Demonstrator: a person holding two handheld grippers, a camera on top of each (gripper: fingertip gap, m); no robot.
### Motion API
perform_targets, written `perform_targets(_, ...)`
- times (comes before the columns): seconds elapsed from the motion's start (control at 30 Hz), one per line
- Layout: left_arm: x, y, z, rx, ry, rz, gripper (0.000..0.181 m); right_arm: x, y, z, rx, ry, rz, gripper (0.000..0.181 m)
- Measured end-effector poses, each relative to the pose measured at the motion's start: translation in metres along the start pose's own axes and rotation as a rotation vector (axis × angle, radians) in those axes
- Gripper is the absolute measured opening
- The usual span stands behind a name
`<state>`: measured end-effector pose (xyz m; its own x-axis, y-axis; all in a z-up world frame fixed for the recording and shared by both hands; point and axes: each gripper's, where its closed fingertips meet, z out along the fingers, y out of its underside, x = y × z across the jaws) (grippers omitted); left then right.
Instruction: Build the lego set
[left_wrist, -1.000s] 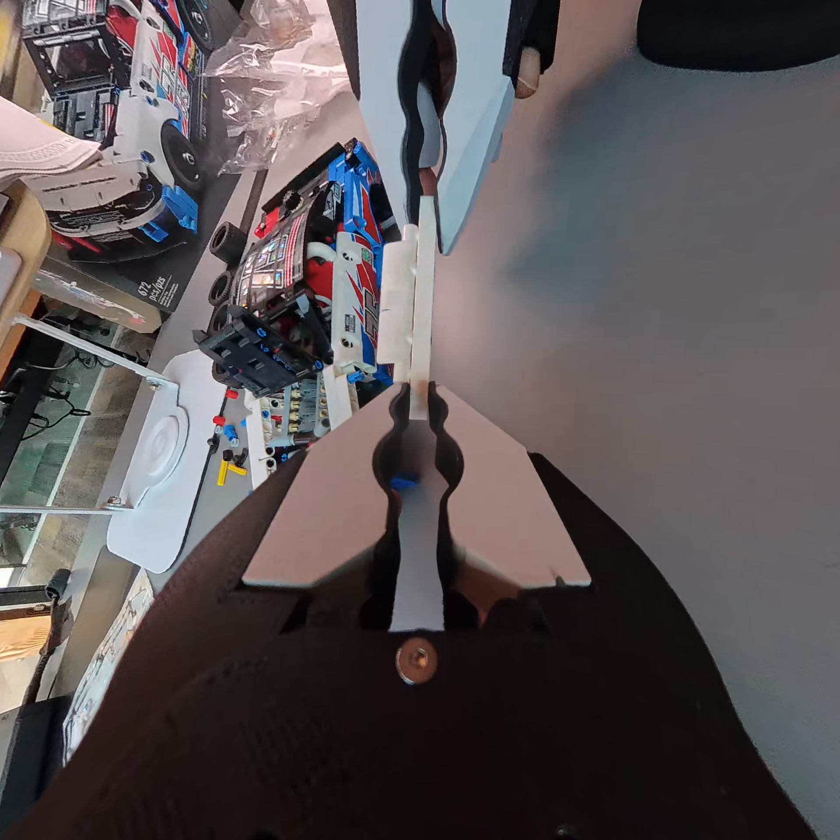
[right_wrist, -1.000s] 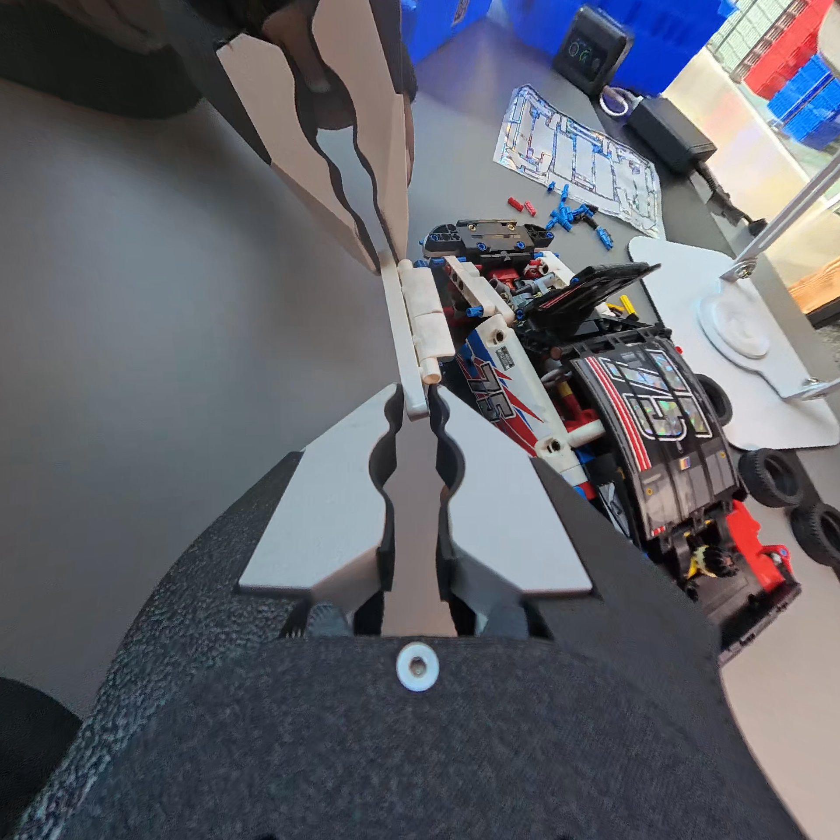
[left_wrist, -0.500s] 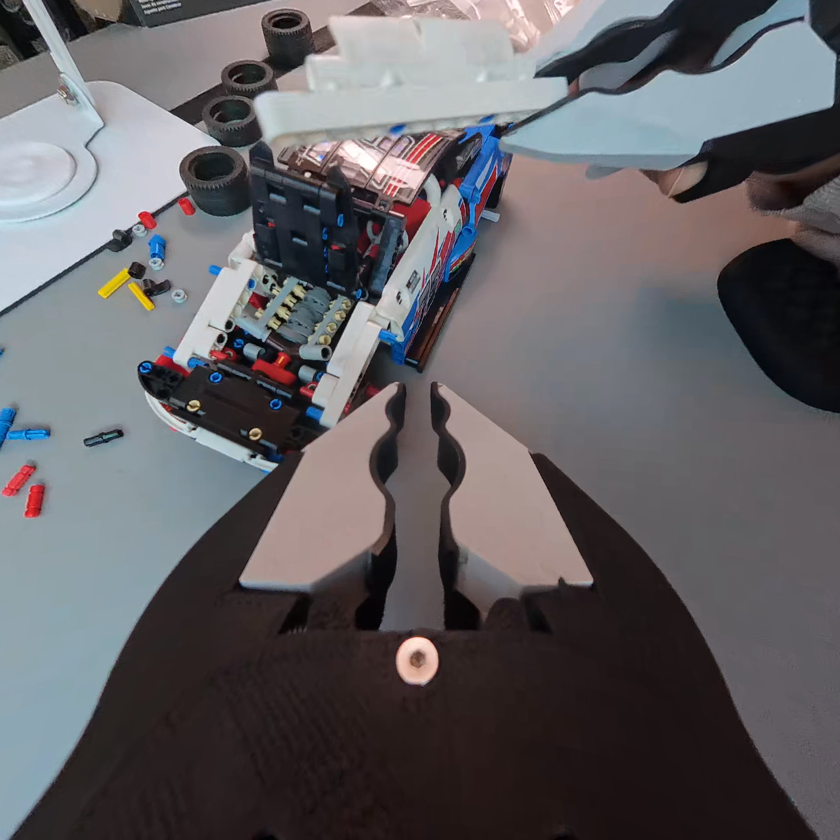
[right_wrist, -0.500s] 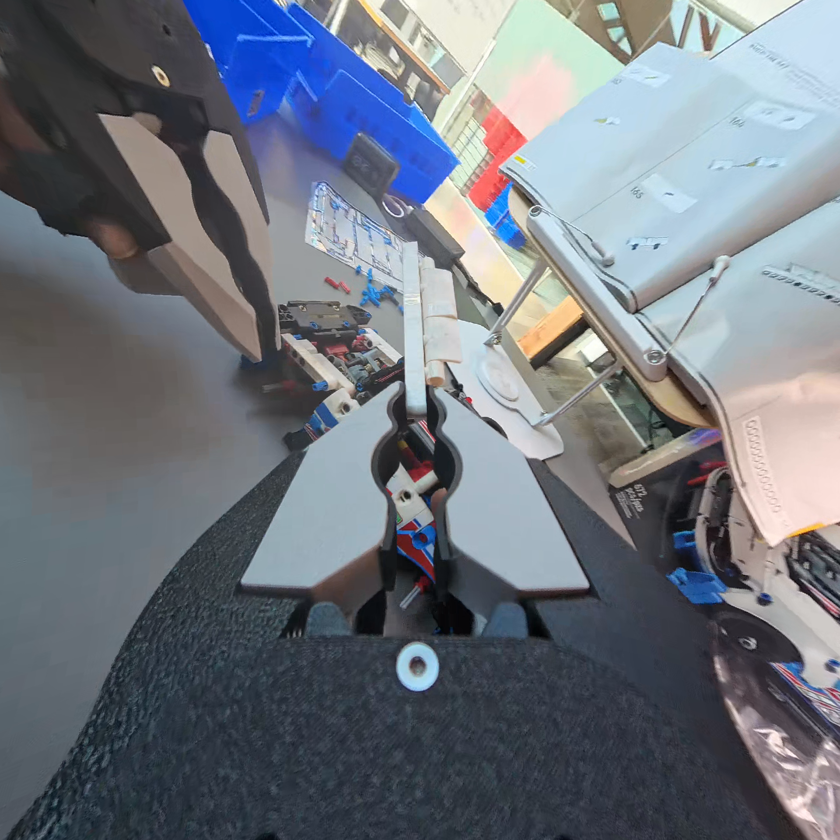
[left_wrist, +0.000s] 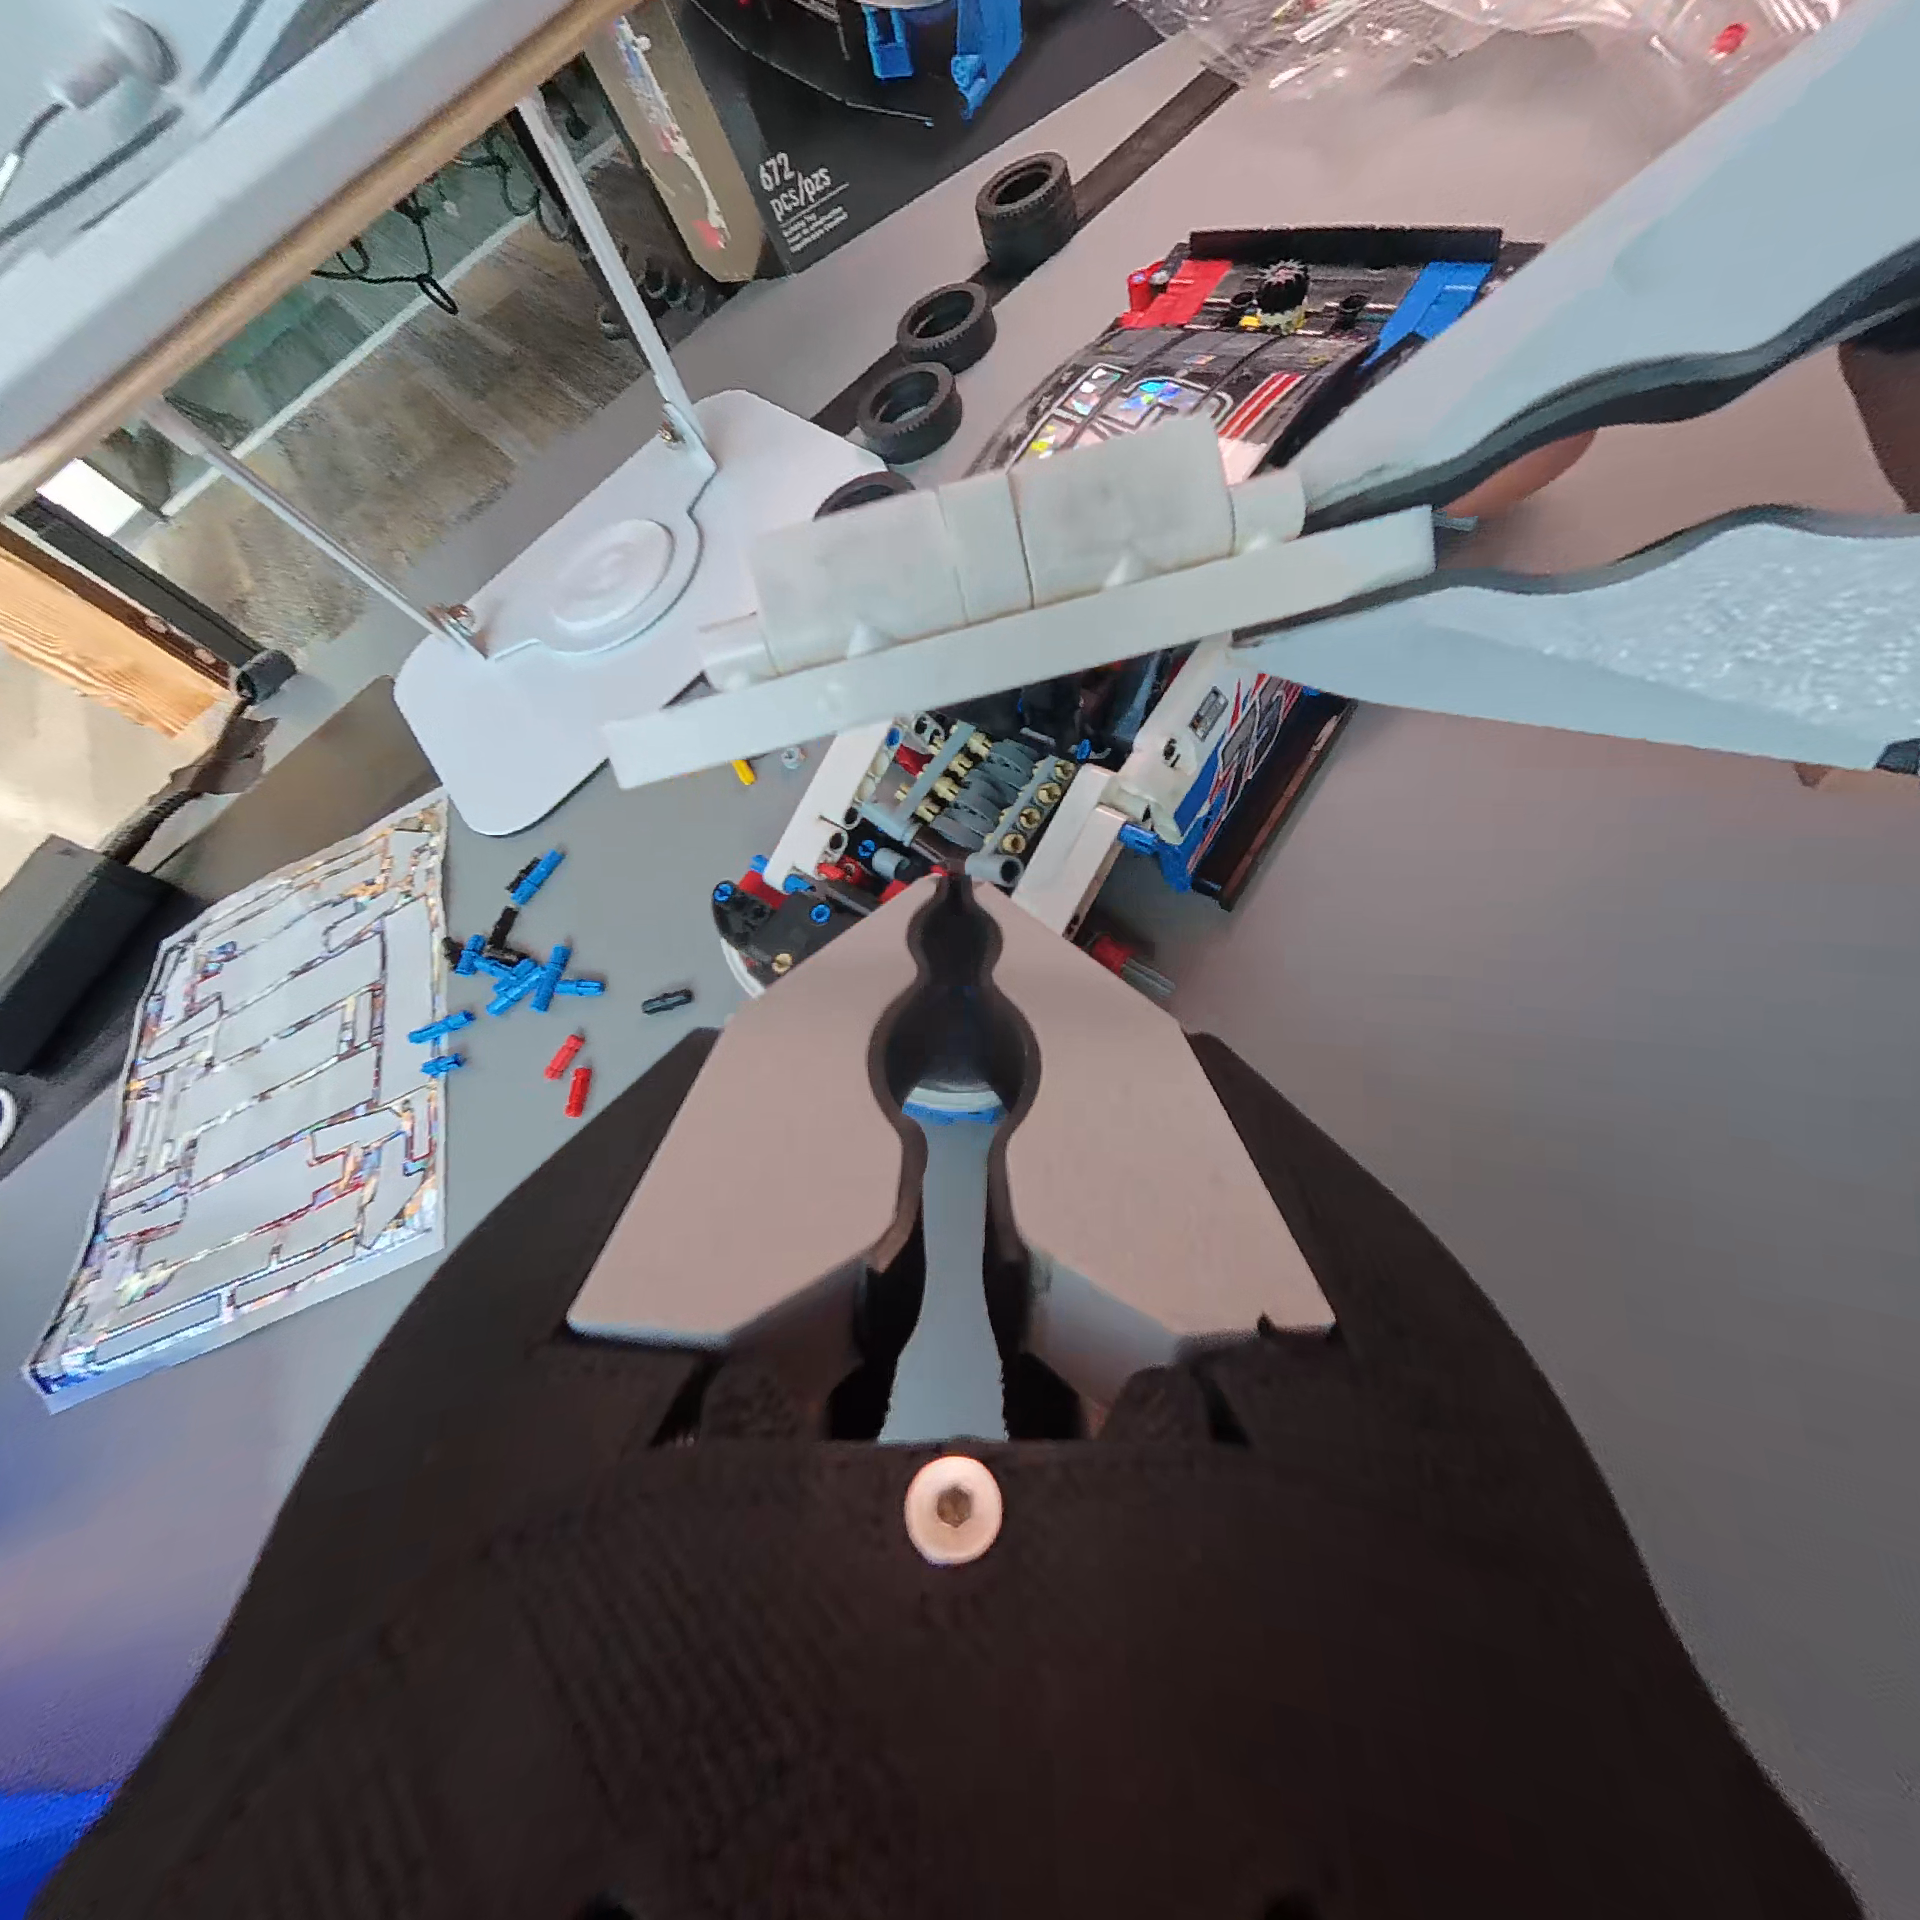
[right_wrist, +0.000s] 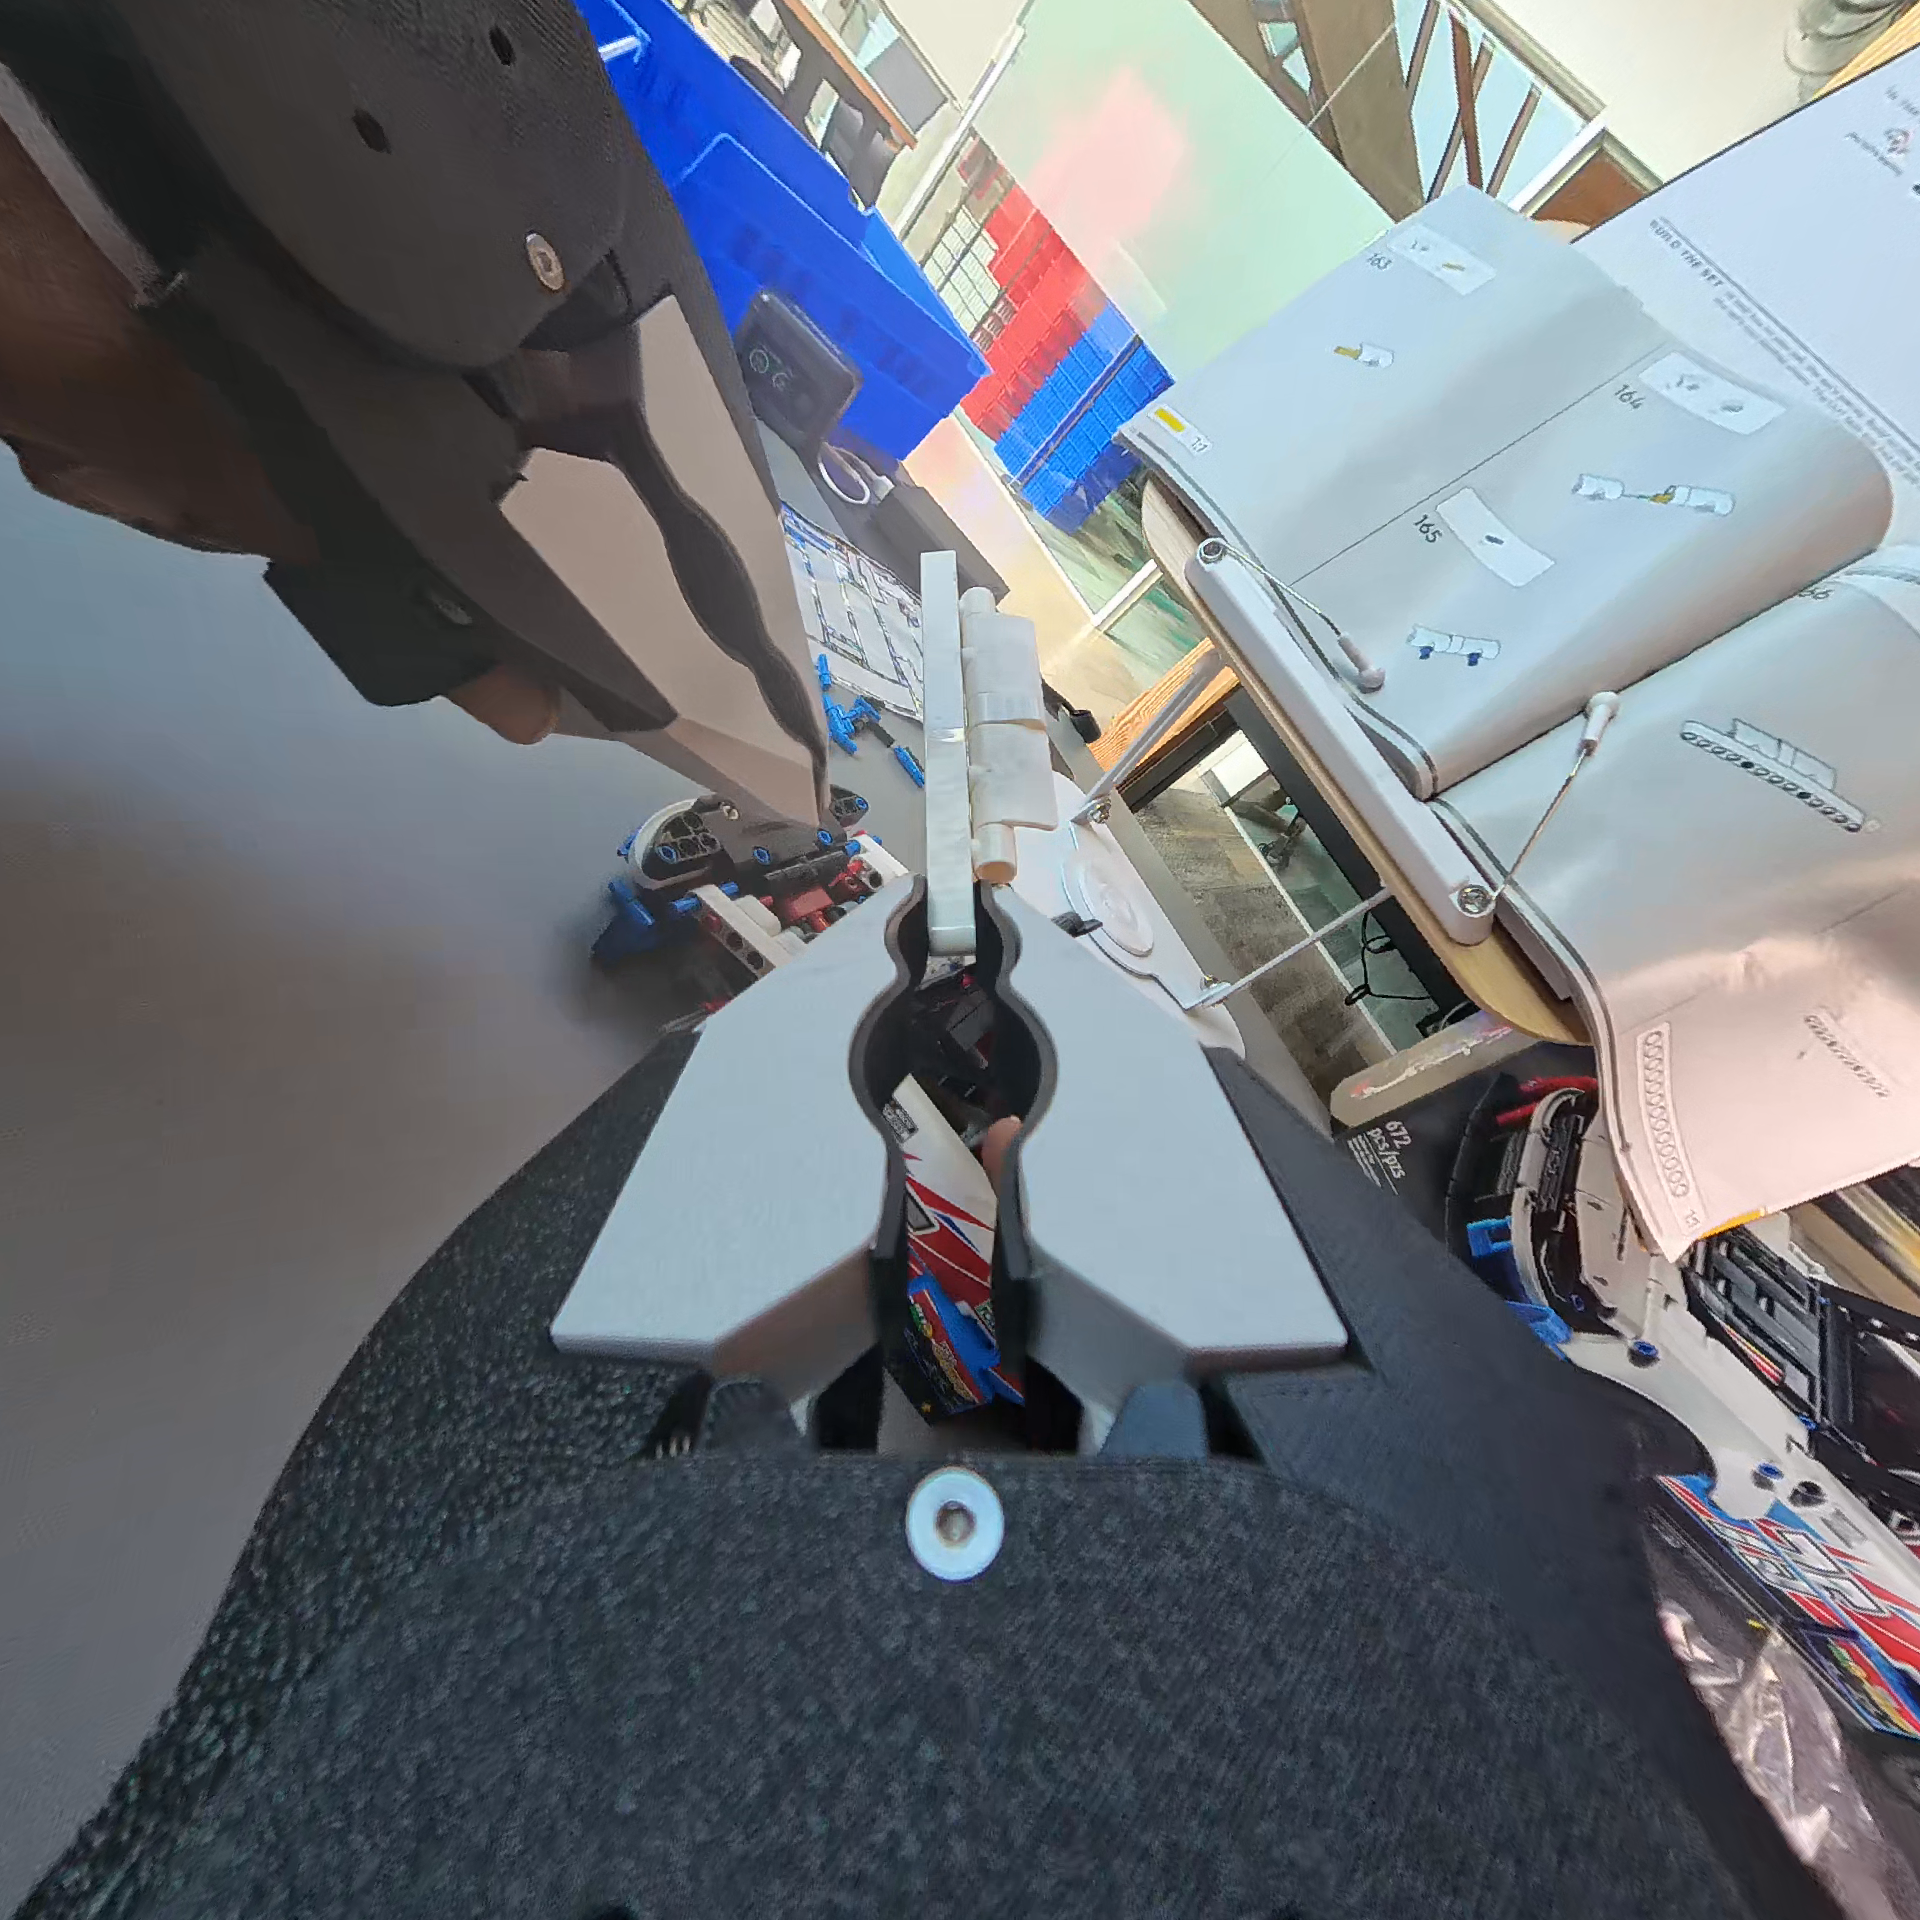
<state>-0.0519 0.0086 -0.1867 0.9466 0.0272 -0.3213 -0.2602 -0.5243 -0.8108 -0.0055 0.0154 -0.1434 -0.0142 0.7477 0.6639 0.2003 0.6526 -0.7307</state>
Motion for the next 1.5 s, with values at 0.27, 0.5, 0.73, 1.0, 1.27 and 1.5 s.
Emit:
perform_targets(0.27, -0.009, -0.001, -0.004, 0.011, -0.038, 0.015, 0.0, -0.006, -0.003, 0.001, 0.004, -0.015, 0.008, 0.005)
perform_targets(0.5, -0.011, -0.003, -0.006, 0.043, -0.027, 0.046, 0.003, -0.007, 0.004, 0.0, -0.009, -0.06, 0.036, 0.006)
perform_targets(0.73, -0.026, 0.011, -0.025, 0.154, 0.148, 0.138, 0.028, -0.051, 0.05, -0.033, -0.154, -0.625, 0.225, 0.006)
perform_targets(1.0, 0.041, 0.038, -0.054, 0.166, 0.718, 0.077, 0.028, -0.092, 0.066, -0.058, -0.209, -0.91, 0.276, 0.006)
perform_targets(1.27, 0.087, 0.079, -0.045, -0.053, 0.766, 0.303, 0.033, -0.102, 0.067, -0.06, -0.252, -0.93, 0.257, 0.005)
perform_targets(1.5, 0.089, 0.078, -0.042, -0.074, 0.739, 0.314, 0.012, -0.104, 0.066, -0.059, -0.239, -0.926, 0.252, 0.006)
